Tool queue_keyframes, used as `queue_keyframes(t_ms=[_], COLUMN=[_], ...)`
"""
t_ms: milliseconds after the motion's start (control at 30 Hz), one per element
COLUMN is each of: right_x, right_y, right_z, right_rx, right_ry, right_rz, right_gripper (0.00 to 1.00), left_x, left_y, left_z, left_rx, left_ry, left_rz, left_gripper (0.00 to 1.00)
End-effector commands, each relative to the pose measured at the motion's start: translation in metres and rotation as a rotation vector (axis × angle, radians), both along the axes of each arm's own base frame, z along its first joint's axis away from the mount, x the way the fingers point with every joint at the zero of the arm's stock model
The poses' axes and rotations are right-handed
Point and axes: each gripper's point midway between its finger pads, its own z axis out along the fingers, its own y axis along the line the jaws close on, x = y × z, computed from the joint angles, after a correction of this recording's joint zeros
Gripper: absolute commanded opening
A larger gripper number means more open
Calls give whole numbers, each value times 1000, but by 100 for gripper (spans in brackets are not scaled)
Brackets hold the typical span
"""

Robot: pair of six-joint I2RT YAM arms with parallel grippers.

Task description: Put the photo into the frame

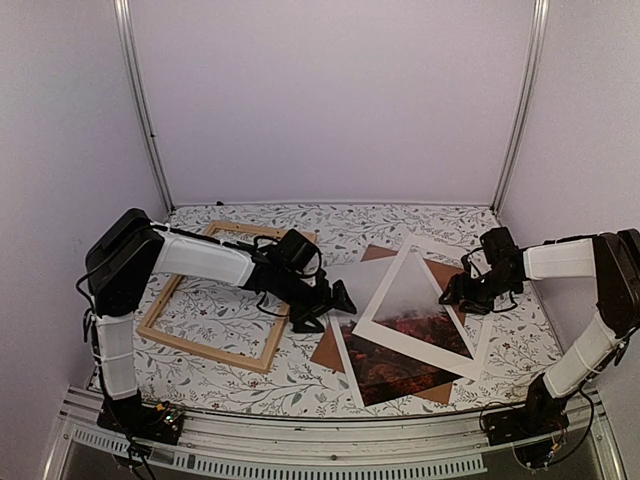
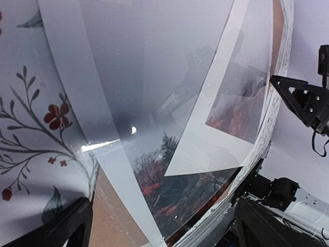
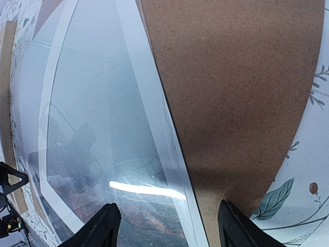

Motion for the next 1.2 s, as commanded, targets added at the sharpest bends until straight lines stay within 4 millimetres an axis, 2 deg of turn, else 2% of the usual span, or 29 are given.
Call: queue_keyframes(t_ms=[0,300,467,767,933,1067,1167], right_x=[-10,-23,-26,-45,-48,-50,-44], right_y=[-3,22,36,55,62,64,61], right_z=[-8,-22,-20,-29,-30,-32,-28], right_rx=[-19,12,68,193,227,238,215], right_ry=[52,146,154,193,202,208,194], right_rz=[24,108,128,108,94,86,78], right_gripper=[69,68,67,64,63,63,63], left_x=[-14,-16,-18,4,12,17,25], left_y=[27,15,11,6,4,11,15], left_z=[-44,-51,-58,-33,-23,-16,-8], left_rx=[143,137,139,14,-21,-43,-61], left_ry=[99,155,175,84,41,20,-16], left_rz=[16,21,32,119,126,155,175], left_gripper=[100,100,100,100,100,99,99])
